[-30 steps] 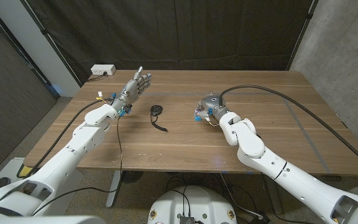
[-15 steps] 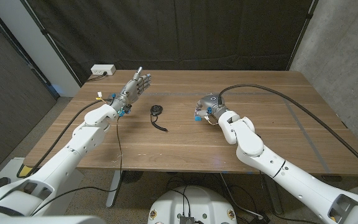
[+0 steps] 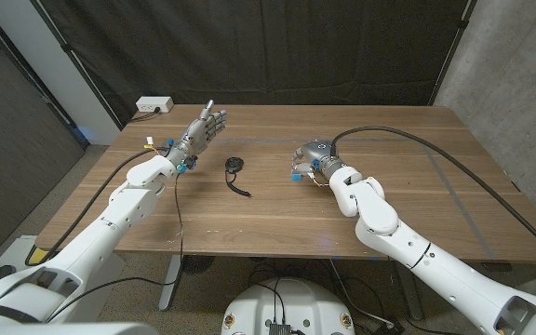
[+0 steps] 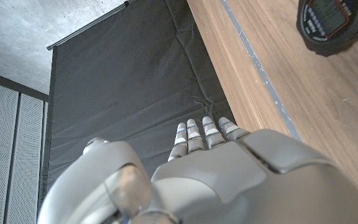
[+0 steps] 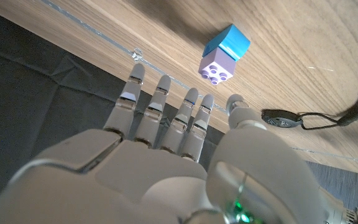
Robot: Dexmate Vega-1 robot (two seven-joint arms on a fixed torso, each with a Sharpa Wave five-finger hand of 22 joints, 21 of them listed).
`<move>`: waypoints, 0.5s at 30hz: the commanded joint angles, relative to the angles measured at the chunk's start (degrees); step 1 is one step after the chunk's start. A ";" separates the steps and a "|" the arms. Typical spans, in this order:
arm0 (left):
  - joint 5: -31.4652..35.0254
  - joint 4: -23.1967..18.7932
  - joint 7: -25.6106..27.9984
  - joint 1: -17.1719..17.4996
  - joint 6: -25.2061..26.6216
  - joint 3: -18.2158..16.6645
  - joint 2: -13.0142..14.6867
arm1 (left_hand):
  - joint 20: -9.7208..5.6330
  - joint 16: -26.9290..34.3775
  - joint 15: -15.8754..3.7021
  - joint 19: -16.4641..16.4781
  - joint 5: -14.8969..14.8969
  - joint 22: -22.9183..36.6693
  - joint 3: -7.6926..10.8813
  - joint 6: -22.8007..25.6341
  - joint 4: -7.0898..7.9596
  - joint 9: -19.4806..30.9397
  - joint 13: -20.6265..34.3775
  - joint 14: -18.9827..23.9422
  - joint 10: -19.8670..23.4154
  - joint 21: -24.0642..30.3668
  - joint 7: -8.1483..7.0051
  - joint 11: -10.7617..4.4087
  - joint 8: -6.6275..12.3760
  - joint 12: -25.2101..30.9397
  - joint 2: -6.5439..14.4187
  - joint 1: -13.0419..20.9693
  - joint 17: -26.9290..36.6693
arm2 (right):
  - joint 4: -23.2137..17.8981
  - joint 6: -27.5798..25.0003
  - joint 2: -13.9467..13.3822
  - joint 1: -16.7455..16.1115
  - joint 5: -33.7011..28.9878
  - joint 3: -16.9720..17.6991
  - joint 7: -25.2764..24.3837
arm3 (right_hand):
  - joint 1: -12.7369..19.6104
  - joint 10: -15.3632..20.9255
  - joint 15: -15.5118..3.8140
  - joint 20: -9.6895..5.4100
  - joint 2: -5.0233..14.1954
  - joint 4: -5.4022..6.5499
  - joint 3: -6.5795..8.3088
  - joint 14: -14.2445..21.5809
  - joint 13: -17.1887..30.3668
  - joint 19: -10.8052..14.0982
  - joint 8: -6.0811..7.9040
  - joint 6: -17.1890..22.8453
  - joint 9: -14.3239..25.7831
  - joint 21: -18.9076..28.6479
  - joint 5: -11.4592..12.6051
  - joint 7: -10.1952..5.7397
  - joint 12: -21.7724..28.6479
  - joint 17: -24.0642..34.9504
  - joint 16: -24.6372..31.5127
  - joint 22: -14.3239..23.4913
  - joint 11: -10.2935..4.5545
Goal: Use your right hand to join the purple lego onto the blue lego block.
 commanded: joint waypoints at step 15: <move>-0.03 0.30 0.11 -0.08 0.35 -0.18 0.07 | 0.53 0.14 0.10 0.14 0.31 0.23 -0.55 0.45 -0.08 0.24 0.12 0.31 0.40 0.13 -0.12 0.03 0.13 0.20 -0.04 -0.01 0.25 | 0.68 0.59 -1.01 -0.08 3.96 -0.46 -2.49 | -1.23 1.91 -2.42 0.08 -0.07 0.06 1.01 -1.13 -0.07 0.33 1.47 5.04 0.12 0.01 -0.18 -0.05 0.42 0.20 -0.34 0.16 -0.59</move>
